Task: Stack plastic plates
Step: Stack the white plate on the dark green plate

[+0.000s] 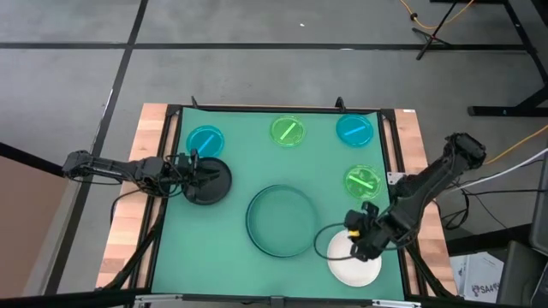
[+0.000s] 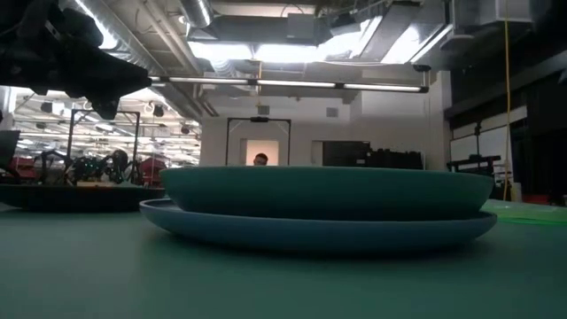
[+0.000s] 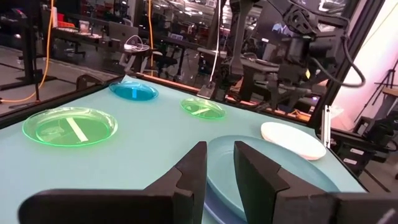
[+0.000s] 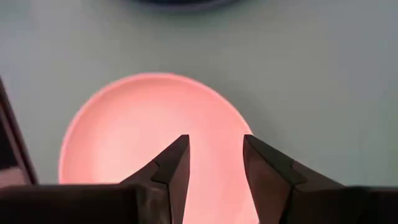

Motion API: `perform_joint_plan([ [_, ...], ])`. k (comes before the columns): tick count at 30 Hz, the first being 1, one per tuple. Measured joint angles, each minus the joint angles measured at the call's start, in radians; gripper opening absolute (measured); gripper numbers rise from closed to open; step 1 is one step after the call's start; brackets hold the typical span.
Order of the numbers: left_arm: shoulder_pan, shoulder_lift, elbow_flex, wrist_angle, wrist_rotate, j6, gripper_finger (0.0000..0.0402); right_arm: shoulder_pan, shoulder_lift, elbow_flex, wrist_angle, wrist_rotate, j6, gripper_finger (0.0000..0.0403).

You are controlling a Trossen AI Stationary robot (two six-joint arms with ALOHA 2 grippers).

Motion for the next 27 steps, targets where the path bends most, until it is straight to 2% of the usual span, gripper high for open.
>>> perform_joint_plan([
  [9,0.0,0.0,0.0,0.0,0.0,-0.001,0.0075,0.013,0.151,-0.001,-0.084,-0.051,-0.061,0.014],
  [19,0.0,0.0,0.0,0.0,-0.004,0.002,0.0075,0.013,0.225,-0.001,-0.084,-0.054,-0.113,0.0136],
  [22,0.0,0.0,0.0,0.0,-0.007,0.002,0.0075,0.013,0.234,-0.001,-0.077,-0.058,-0.115,0.0118],
  [27,0.0,0.0,0.0,0.0,-0.007,0.003,0.0075,0.011,0.234,-0.044,0.005,-0.103,-0.1,0.0061],
])
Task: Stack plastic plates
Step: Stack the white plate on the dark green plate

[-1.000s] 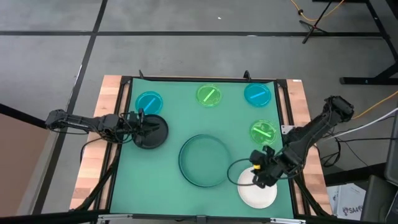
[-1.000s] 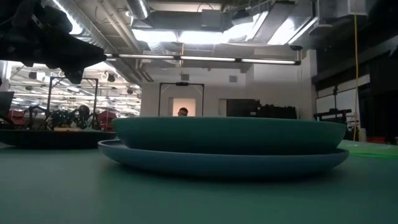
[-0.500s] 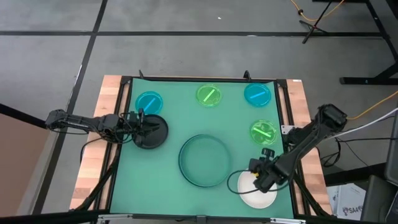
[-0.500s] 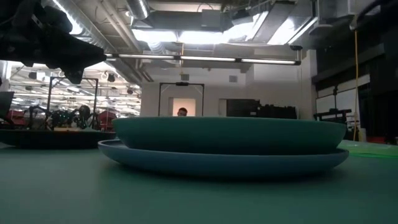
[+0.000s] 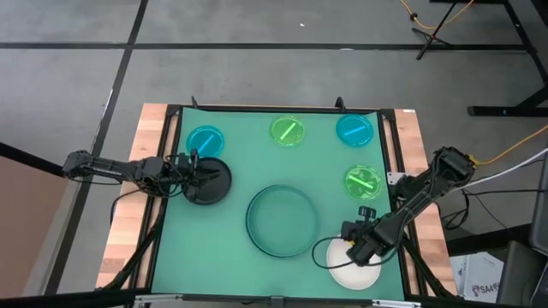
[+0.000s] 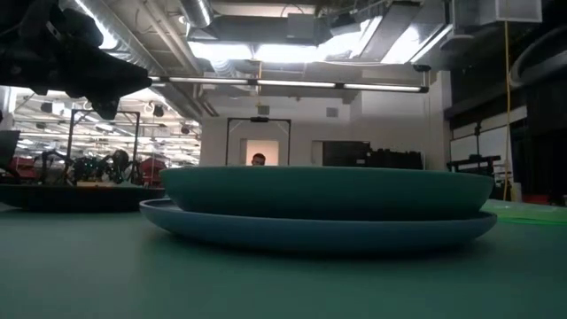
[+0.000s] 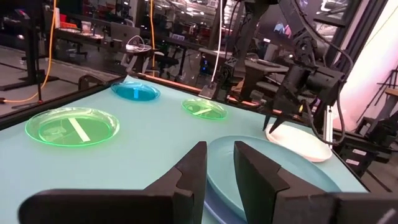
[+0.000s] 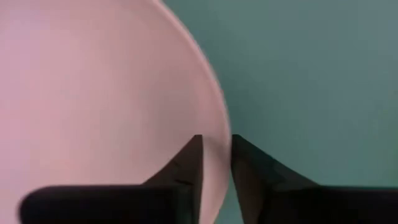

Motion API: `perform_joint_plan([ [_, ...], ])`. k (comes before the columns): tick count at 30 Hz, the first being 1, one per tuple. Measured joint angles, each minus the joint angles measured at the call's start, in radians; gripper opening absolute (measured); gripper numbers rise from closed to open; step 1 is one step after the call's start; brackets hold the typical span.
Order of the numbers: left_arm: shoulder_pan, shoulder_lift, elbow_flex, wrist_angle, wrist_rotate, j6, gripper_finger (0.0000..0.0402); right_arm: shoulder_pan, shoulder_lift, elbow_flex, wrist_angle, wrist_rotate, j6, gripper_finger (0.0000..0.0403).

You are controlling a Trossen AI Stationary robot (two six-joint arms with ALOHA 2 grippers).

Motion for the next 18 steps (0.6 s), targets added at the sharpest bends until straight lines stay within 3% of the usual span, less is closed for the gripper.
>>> perform_joint_plan([
  [6,0.0,0.0,0.0,0.0,0.0,0.0,0.0075,-0.001,-0.007,-0.05,0.058,-0.016,0.033,0.0008],
  [18,0.0,0.0,0.0,0.0,0.0,-0.003,0.0075,-0.035,-0.105,-0.017,0.073,-0.027,0.121,0.0],
])
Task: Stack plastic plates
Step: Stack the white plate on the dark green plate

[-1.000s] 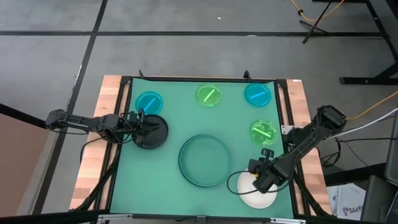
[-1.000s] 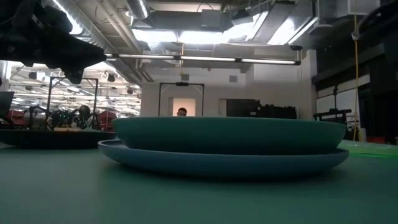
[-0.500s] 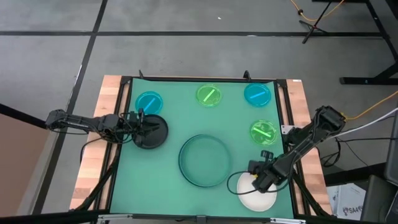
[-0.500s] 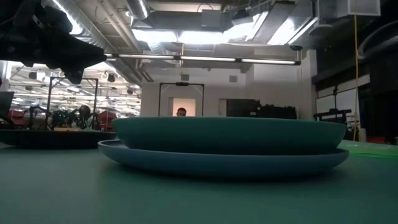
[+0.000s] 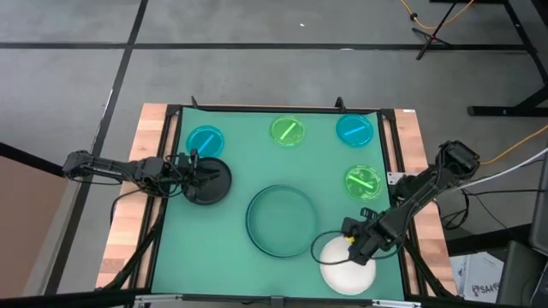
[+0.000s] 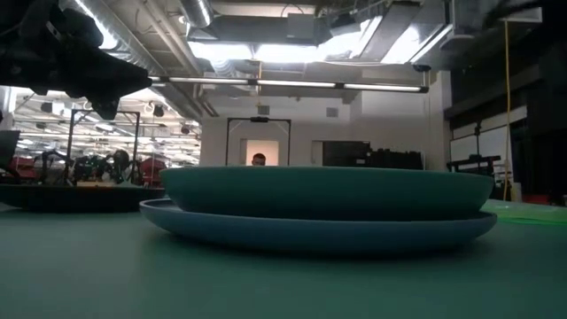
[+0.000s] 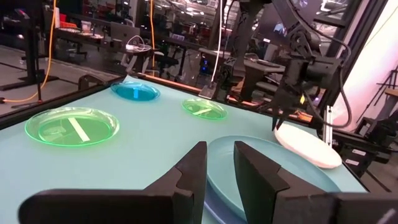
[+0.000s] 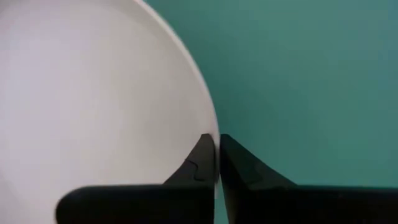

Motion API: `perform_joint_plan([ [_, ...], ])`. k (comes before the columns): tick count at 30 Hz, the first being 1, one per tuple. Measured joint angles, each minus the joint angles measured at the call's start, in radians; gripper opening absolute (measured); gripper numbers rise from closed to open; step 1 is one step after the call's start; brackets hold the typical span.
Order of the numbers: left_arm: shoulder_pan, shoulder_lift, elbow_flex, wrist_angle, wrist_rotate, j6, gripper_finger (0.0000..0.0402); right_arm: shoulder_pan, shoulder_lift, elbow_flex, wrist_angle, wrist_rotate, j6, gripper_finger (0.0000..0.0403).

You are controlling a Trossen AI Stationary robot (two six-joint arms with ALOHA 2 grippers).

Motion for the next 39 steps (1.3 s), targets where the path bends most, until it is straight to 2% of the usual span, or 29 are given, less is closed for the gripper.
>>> perform_joint_plan([
  [7,0.0,0.0,0.0,0.0,0.0,-0.001,0.0075,-0.083,-0.05,0.063,-0.001,-0.008,-0.001,0.0],
  [14,0.0,0.0,0.0,0.0,0.0,-0.001,0.0075,-0.166,-0.06,0.125,0.015,-0.006,-0.077,0.0],
  [26,0.0,0.0,0.0,0.0,0.0,-0.001,0.0075,-0.392,-0.051,0.128,0.275,0.234,-0.144,0.0],
  [33,0.0,0.0,0.0,0.0,0.0,-0.001,0.0075,-0.473,0.04,0.128,0.364,0.205,-0.211,0.0],
  [39,0.0,0.0,0.0,0.0,0.0,-0.001,0.0075,-0.49,0.129,0.128,0.396,0.164,-0.238,0.0],
])
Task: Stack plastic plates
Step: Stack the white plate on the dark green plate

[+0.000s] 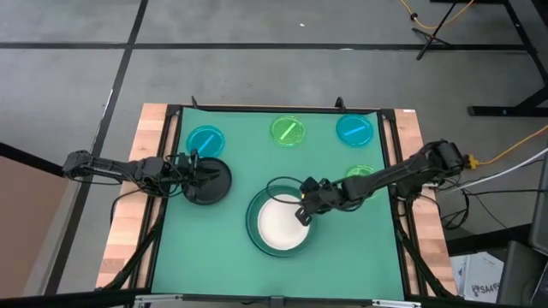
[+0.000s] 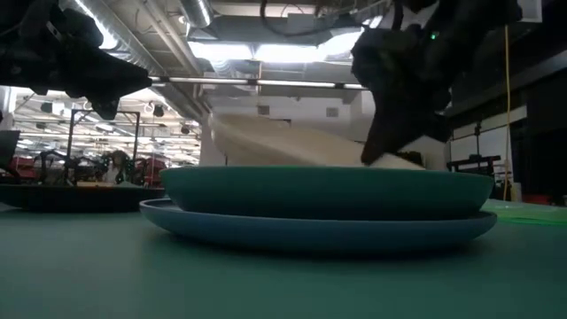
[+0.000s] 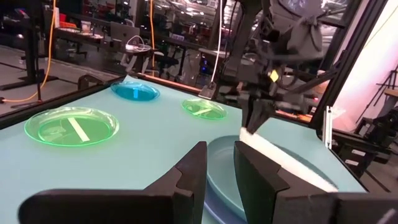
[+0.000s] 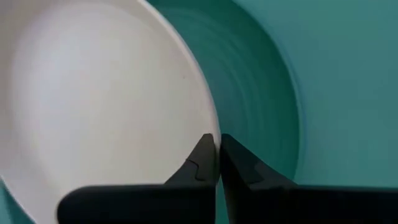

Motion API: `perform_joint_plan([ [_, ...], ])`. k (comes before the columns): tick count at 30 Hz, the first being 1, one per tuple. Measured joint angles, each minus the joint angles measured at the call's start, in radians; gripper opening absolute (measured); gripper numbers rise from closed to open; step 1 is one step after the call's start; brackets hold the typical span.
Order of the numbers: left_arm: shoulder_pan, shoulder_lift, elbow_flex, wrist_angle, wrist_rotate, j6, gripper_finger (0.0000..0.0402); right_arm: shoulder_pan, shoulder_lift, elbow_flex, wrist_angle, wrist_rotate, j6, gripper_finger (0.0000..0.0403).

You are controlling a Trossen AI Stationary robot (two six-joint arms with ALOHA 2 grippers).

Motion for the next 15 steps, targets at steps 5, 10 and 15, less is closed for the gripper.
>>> perform_joint_plan([
  [5,0.0,0.0,0.0,0.0,0.0,0.0,0.0075,0.0,0.039,0.0,0.005,0.0,-0.004,0.0],
  [10,0.0,0.0,0.0,0.0,0.0,0.0,0.0075,0.002,0.057,0.0,0.019,0.003,-0.004,0.0002],
  [15,0.0,0.0,0.0,0.0,0.013,0.0,0.0075,0.002,0.062,0.0,0.019,0.013,-0.008,0.0044],
])
